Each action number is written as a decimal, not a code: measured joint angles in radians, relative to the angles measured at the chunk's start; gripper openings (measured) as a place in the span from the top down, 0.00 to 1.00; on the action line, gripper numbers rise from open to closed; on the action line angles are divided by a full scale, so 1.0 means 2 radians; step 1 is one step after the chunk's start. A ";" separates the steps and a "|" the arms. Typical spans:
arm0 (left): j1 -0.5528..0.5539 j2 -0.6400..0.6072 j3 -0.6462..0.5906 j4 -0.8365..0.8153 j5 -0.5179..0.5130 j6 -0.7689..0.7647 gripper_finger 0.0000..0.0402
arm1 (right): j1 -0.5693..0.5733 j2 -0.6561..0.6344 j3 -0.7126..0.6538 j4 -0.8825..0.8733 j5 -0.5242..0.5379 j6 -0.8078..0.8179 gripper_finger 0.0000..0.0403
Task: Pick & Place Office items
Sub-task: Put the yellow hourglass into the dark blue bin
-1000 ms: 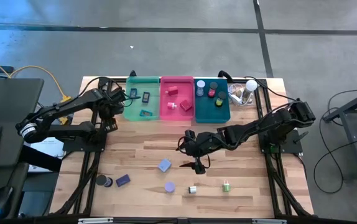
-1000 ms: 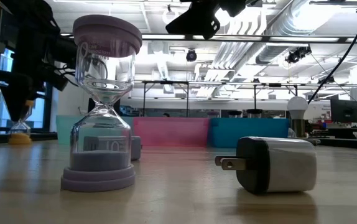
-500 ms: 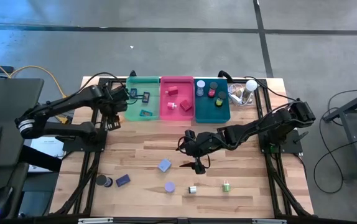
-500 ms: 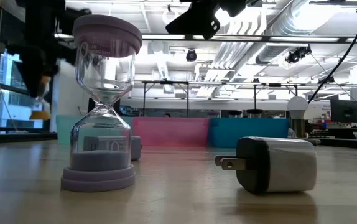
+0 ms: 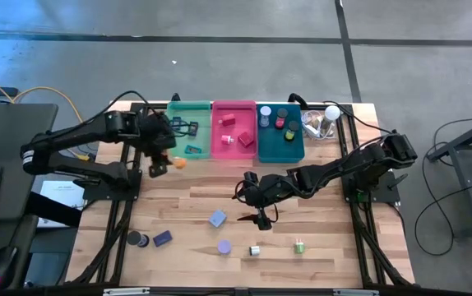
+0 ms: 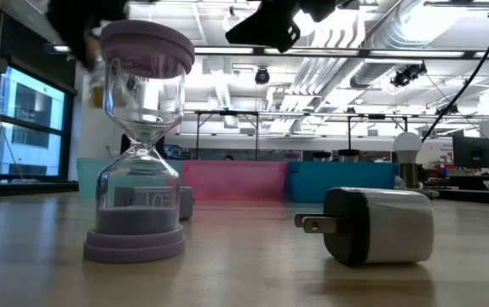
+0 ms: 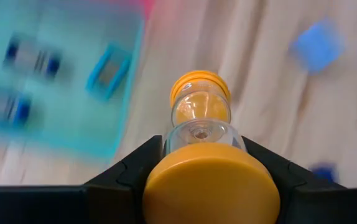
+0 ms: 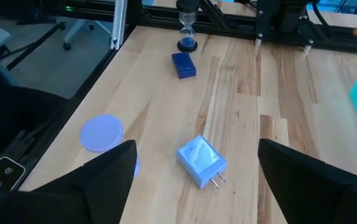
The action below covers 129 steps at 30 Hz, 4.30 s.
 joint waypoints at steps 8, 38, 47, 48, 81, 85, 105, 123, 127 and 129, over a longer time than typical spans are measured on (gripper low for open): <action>-0.045 0.002 0.000 0.165 0.104 -0.013 0.56 | 0.000 0.000 0.000 0.000 0.040 -0.005 0.19; -0.139 0.103 -0.143 0.721 0.147 -0.120 0.55 | 0.103 0.000 0.000 0.085 0.493 -0.171 0.19; -0.138 0.095 -0.143 0.752 0.129 -0.112 0.55 | 0.102 0.000 0.000 0.064 0.476 -0.094 0.19; -0.138 0.093 -0.143 0.763 0.128 -0.103 0.55 | 0.101 0.000 0.000 0.069 0.469 -0.083 0.19; -0.231 0.080 -0.142 1.049 0.017 0.028 0.55 | 0.058 0.000 0.000 0.276 0.329 -0.186 0.19; -0.237 0.080 -0.142 1.069 -0.013 -0.007 0.55 | 0.062 0.000 0.000 0.321 0.377 -0.277 0.19; -0.201 0.091 -0.142 1.138 -0.049 -0.048 0.55 | 0.043 0.000 0.000 0.449 0.323 -0.462 0.19; -0.179 0.103 -0.142 1.155 -0.047 -0.054 0.55 | 0.003 0.000 0.000 0.466 0.271 -0.471 0.19; -0.179 0.103 -0.142 1.160 -0.047 -0.054 0.55 | -0.004 0.000 0.000 0.463 0.268 -0.472 0.19; -0.176 0.103 -0.142 1.161 -0.047 -0.054 0.55 | -0.005 0.000 0.000 0.463 0.267 -0.472 0.19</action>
